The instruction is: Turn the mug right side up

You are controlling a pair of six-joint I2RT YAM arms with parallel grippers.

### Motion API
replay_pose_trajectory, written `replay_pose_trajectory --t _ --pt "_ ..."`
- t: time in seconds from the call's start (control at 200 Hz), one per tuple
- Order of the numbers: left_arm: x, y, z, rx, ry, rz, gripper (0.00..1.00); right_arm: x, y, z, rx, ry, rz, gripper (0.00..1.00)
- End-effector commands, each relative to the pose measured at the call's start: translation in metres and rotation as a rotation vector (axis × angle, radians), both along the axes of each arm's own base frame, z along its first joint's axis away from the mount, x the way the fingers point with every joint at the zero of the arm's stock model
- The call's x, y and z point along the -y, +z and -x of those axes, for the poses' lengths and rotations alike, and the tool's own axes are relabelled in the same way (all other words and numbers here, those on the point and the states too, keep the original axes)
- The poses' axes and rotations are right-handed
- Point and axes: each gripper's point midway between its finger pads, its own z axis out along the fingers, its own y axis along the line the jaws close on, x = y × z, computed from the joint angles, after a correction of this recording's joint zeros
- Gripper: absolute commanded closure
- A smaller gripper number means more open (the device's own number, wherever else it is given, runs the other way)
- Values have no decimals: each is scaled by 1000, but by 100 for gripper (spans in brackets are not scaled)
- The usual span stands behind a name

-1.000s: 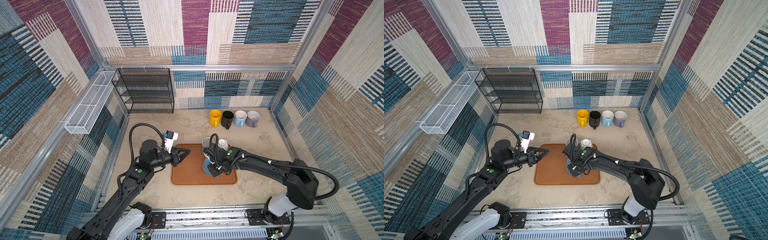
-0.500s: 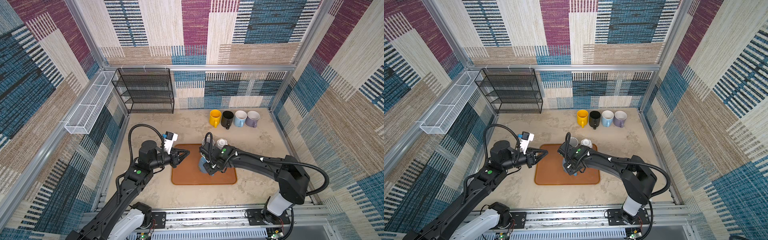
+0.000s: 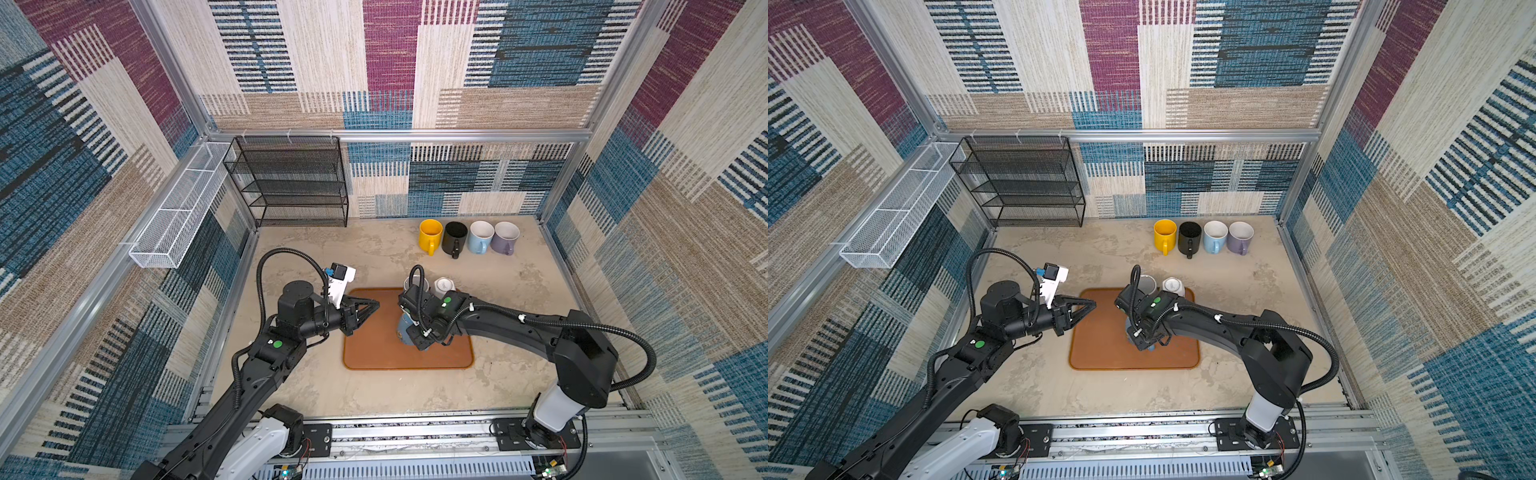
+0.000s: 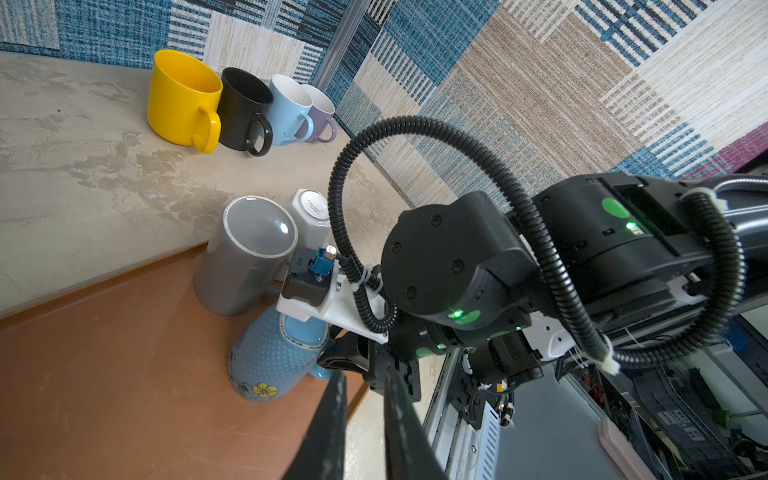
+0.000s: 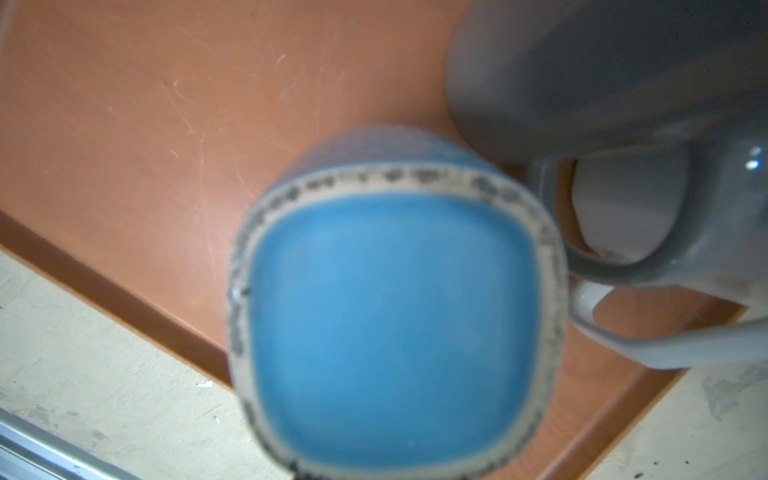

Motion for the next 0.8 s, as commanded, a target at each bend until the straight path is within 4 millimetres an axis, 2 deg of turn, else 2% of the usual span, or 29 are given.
replay_pose_trajectory --t 0.0,0.14,0.361,0.506,0.661,0.796 --pt "-1 -1 -1 6 7 -10 81 -5 8 -6 37 19 -26 96" --pt "-2 -1 -1 4 12 -11 81 -9 14 -6 59 41 -62 100" --pt "-2 0 -3 5 22 -6 80 -26 41 -8 135 85 -221 100" --pt "-2 1 -4 3 27 -1 80 -35 50 -9 159 105 -298 100" --pt "-2 2 -5 6 33 3 80 -42 59 -19 201 105 -363 100" --pt "-3 3 -6 1 44 10 79 -49 79 -33 244 97 -473 100"
